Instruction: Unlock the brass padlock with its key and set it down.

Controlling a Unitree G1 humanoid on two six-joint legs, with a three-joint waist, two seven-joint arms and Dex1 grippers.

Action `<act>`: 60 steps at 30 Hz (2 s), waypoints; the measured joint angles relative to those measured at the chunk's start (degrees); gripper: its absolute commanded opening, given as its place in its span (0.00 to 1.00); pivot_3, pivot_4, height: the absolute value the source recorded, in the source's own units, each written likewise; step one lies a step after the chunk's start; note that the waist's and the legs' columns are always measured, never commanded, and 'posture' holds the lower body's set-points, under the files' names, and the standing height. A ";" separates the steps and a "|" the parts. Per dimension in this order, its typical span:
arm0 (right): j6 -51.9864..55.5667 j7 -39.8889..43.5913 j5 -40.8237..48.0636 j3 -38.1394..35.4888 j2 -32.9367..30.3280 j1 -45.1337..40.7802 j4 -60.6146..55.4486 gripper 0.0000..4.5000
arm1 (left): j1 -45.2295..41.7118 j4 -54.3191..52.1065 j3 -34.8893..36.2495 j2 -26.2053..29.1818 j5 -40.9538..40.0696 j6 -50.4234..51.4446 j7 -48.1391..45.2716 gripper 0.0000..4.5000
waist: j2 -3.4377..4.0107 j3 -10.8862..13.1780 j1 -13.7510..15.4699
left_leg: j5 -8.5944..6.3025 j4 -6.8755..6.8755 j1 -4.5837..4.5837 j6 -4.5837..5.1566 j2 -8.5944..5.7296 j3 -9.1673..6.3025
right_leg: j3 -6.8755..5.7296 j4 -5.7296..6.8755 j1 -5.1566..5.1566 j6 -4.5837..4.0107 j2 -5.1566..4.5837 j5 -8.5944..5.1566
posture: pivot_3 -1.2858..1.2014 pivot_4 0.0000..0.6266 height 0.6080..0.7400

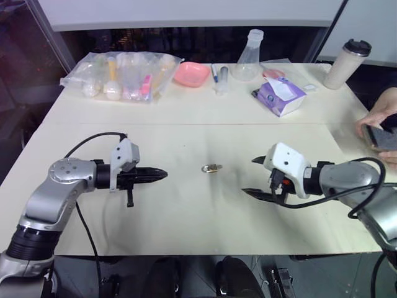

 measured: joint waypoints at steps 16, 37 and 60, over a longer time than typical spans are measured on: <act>-3.68 1.42 -3.36 4.68 1.07 -3.01 3.54 0.99 | 0.57 -0.46 -0.01 -0.31 0.17 -0.01 1.82 0.00 | 0.00 0.00 -0.02 | 0.00 0.00 0.00 0.00 0.00 0.00 | 0.00 0.00 -0.01 0.00 -0.01 0.00 | 0.52 0.24 0.81; -4.99 0.83 -6.48 5.44 2.75 -5.10 6.17 1.00 | -22.26 28.56 -12.97 -17.66 10.80 -13.20 -0.96 0.88 | -0.01 0.01 0.25 | 0.01 0.08 -0.04 0.01 -0.04 0.04 | -0.02 0.04 -0.02 0.02 0.13 0.01 | 0.52 0.24 0.81; 2.69 -5.46 -6.30 -0.38 2.56 3.38 -4.01 1.00 | -35.09 65.38 -19.06 -32.10 27.29 -38.16 3.92 0.87 | -0.04 0.01 1.43 | 0.01 0.16 -0.04 0.02 -0.05 0.04 | 0.00 0.05 0.01 0.03 0.13 0.01 | 0.52 0.24 0.81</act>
